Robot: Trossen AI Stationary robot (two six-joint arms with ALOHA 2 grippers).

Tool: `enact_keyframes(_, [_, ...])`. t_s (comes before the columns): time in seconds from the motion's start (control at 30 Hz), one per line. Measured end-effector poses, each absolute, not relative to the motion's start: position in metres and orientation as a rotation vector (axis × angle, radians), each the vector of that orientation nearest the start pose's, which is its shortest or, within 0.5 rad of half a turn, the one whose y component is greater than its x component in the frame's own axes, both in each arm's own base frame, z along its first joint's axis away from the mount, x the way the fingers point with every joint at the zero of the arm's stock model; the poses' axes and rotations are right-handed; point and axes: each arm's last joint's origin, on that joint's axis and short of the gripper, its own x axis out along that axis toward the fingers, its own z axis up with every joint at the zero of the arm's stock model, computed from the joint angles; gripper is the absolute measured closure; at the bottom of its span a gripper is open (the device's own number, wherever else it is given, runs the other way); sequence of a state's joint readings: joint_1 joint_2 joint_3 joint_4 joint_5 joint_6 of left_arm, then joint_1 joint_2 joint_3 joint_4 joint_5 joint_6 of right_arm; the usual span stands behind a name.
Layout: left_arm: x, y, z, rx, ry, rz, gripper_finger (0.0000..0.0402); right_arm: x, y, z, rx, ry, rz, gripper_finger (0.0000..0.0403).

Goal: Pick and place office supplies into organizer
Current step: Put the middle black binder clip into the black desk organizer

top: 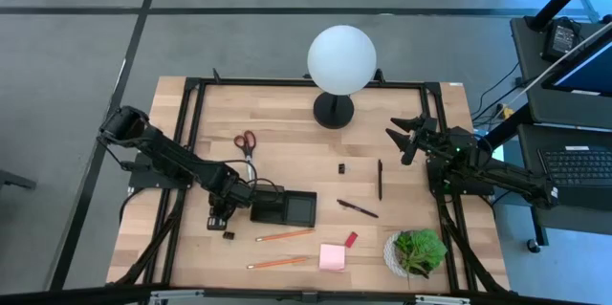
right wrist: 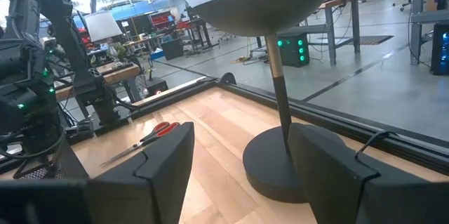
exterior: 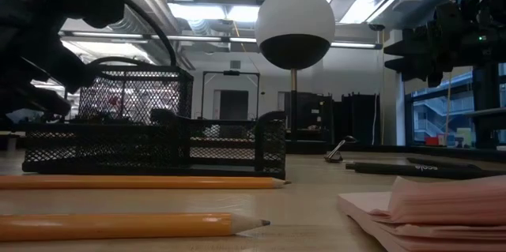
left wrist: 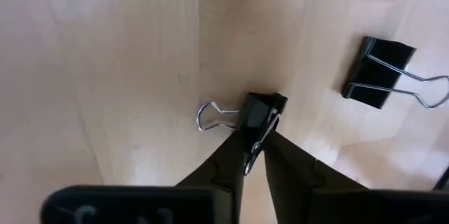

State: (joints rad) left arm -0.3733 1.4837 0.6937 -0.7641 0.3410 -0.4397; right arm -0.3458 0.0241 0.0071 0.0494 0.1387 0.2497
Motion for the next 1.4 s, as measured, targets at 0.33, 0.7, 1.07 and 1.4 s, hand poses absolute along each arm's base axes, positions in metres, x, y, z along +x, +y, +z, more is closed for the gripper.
enact_keyframes(0.33, [0.196, -0.088, 0.146, -0.339, 1.680, -0.238, 0.0398, 0.091, -0.037, 0.169, 0.241, -0.093, -0.478, 0.0167])
enact_keyframes(0.7, [0.207, -0.090, 0.207, -0.232, 1.288, -0.162, 0.0399, 0.091, -0.037, 0.169, 0.241, -0.093, -0.478, 0.0167])
enact_keyframes(1.07, [0.209, -0.118, 0.230, -0.053, 0.905, -0.146, 0.0399, 0.091, -0.037, 0.169, 0.241, -0.093, -0.478, 0.0167])
enact_keyframes(1.4, [0.210, -0.138, 0.208, 0.017, 0.942, -0.067, 0.0399, 0.091, -0.037, 0.169, 0.231, -0.090, -0.478, 0.0167])
